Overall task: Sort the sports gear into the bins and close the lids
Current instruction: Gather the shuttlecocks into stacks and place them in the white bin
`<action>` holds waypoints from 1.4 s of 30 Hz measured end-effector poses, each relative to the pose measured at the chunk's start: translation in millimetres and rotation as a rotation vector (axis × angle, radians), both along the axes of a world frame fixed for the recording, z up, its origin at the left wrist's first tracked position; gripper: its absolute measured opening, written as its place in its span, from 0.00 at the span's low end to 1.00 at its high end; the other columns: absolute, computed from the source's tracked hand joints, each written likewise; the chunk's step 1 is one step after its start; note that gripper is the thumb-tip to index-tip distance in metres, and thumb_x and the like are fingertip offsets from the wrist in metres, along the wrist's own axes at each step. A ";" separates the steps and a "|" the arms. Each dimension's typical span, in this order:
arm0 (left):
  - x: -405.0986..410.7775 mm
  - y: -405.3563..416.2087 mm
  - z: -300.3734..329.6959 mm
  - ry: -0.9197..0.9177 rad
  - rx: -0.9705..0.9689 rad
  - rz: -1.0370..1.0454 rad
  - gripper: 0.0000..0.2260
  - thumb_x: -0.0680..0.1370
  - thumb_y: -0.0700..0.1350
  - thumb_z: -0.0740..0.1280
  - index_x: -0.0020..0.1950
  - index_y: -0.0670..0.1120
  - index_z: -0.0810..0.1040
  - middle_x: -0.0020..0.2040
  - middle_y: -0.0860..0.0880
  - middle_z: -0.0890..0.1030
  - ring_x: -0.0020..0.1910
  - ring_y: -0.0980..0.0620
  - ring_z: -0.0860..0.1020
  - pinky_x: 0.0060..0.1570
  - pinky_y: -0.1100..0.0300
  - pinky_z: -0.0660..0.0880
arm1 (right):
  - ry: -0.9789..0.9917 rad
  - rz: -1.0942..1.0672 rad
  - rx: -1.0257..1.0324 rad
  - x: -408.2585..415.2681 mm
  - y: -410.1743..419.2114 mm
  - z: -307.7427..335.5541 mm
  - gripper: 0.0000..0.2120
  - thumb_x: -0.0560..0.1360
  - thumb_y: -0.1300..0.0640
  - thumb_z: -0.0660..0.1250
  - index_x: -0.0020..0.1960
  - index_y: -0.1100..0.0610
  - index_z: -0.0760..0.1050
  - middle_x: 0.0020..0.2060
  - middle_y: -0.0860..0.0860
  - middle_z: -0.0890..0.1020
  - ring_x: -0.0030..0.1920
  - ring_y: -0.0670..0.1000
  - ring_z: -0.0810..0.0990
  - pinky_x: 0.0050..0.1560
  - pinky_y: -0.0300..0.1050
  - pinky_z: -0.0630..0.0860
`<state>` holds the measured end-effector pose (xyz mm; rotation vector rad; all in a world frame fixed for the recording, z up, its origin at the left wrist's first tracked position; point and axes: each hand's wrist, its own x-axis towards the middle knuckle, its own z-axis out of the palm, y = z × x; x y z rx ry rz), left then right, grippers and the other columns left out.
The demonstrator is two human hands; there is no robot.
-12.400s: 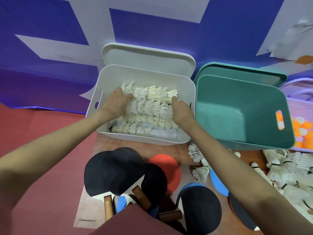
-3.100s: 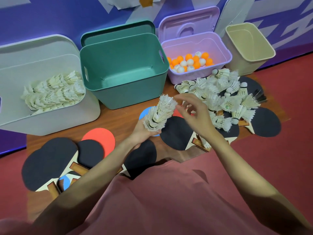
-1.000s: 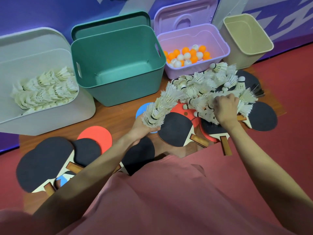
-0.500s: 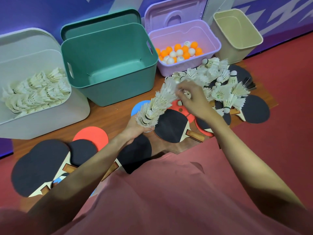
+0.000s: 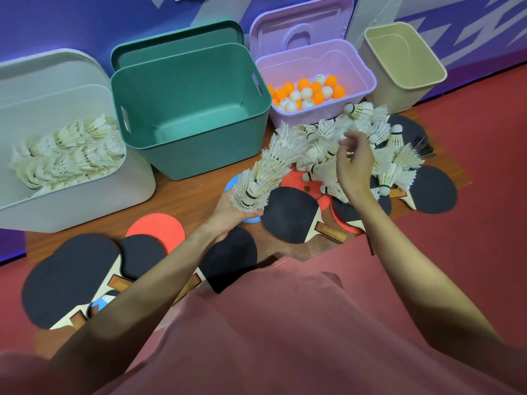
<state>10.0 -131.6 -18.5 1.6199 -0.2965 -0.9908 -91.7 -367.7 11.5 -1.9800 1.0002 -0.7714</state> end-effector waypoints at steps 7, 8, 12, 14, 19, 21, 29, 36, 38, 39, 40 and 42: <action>2.7 2.3 -1.5 -0.026 0.026 0.013 0.26 0.66 0.29 0.75 0.56 0.53 0.76 0.50 0.55 0.82 0.48 0.61 0.80 0.50 0.65 0.78 | 0.478 -0.098 0.141 -6.6 -12.9 -48.9 0.23 0.69 0.49 0.73 0.53 0.65 0.73 0.46 0.58 0.81 0.50 0.59 0.78 0.47 0.48 0.71; 3.2 3.0 -2.1 -0.028 0.031 0.011 0.25 0.66 0.29 0.75 0.55 0.52 0.76 0.50 0.55 0.82 0.47 0.62 0.80 0.49 0.65 0.78 | 0.473 -0.093 0.149 -4.9 -10.8 -52.0 0.23 0.69 0.49 0.73 0.53 0.65 0.73 0.45 0.58 0.81 0.49 0.58 0.78 0.46 0.46 0.69; 5.3 6.1 -2.1 -0.035 0.035 0.012 0.24 0.67 0.29 0.75 0.52 0.54 0.77 0.49 0.55 0.82 0.46 0.61 0.81 0.49 0.64 0.78 | 0.416 -0.102 0.237 4.8 -11.2 -61.2 0.18 0.70 0.54 0.73 0.51 0.66 0.75 0.43 0.58 0.81 0.49 0.57 0.79 0.43 0.42 0.68; 6.3 8.8 -3.8 -0.033 0.041 0.021 0.24 0.66 0.29 0.75 0.55 0.51 0.77 0.51 0.53 0.82 0.50 0.55 0.81 0.51 0.60 0.79 | 0.439 -0.092 0.219 8.1 -11.6 -65.0 0.11 0.70 0.60 0.70 0.41 0.69 0.76 0.35 0.58 0.77 0.43 0.62 0.79 0.38 0.42 0.66; 10.6 16.4 -9.1 -0.037 0.048 0.031 0.29 0.65 0.29 0.76 0.64 0.44 0.75 0.57 0.48 0.81 0.55 0.51 0.80 0.53 0.57 0.79 | 0.335 -0.171 -0.062 2.3 4.2 -38.0 0.07 0.75 0.60 0.62 0.46 0.61 0.78 0.42 0.56 0.81 0.44 0.56 0.78 0.41 0.42 0.67; 12.6 18.2 -9.9 -0.043 0.052 0.037 0.30 0.65 0.29 0.76 0.64 0.43 0.74 0.56 0.48 0.81 0.54 0.52 0.80 0.52 0.59 0.79 | 0.077 -0.126 -0.125 3.5 10.0 -18.3 0.08 0.75 0.58 0.62 0.48 0.62 0.78 0.42 0.54 0.81 0.41 0.52 0.77 0.41 0.40 0.68; 14.5 18.0 -9.3 -0.068 0.059 -0.002 0.26 0.66 0.29 0.75 0.61 0.45 0.76 0.53 0.50 0.81 0.50 0.54 0.80 0.47 0.63 0.79 | -0.131 0.236 -0.071 17.8 17.1 35.7 0.03 0.74 0.62 0.66 0.44 0.60 0.79 0.39 0.51 0.81 0.36 0.45 0.74 0.37 0.34 0.68; 15.4 20.5 -8.8 -0.048 0.048 0.029 0.24 0.66 0.27 0.75 0.55 0.49 0.77 0.49 0.50 0.82 0.47 0.54 0.80 0.45 0.61 0.79 | -0.008 0.515 0.063 25.3 26.1 36.8 0.04 0.73 0.63 0.68 0.45 0.57 0.81 0.41 0.51 0.83 0.35 0.39 0.74 0.38 0.32 0.69; 15.5 21.2 -9.1 -0.023 0.036 0.065 0.26 0.65 0.28 0.75 0.59 0.46 0.76 0.51 0.49 0.82 0.49 0.52 0.80 0.49 0.58 0.79 | -0.051 0.461 0.088 27.8 26.9 37.2 0.05 0.72 0.63 0.69 0.46 0.55 0.79 0.40 0.46 0.81 0.35 0.39 0.74 0.38 0.31 0.70; 15.5 21.0 -8.4 -0.016 0.028 0.081 0.27 0.65 0.28 0.75 0.60 0.45 0.76 0.52 0.49 0.82 0.50 0.51 0.80 0.51 0.56 0.79 | -0.072 0.434 0.102 29.2 27.4 37.3 0.06 0.72 0.63 0.70 0.47 0.55 0.79 0.40 0.45 0.80 0.36 0.39 0.74 0.38 0.31 0.70; 15.6 20.5 -7.7 -0.011 0.020 0.093 0.27 0.65 0.28 0.75 0.61 0.45 0.75 0.52 0.49 0.82 0.50 0.51 0.80 0.52 0.55 0.79 | -0.089 0.414 0.118 30.5 27.7 37.4 0.07 0.72 0.63 0.71 0.49 0.56 0.79 0.41 0.46 0.80 0.36 0.39 0.74 0.37 0.33 0.71; 16.4 19.7 -5.7 -0.005 0.005 0.100 0.28 0.65 0.28 0.75 0.61 0.46 0.75 0.53 0.49 0.82 0.51 0.52 0.80 0.52 0.56 0.79 | -0.124 0.399 0.152 31.9 27.2 39.5 0.08 0.72 0.62 0.71 0.50 0.57 0.80 0.42 0.47 0.81 0.38 0.42 0.74 0.38 0.36 0.71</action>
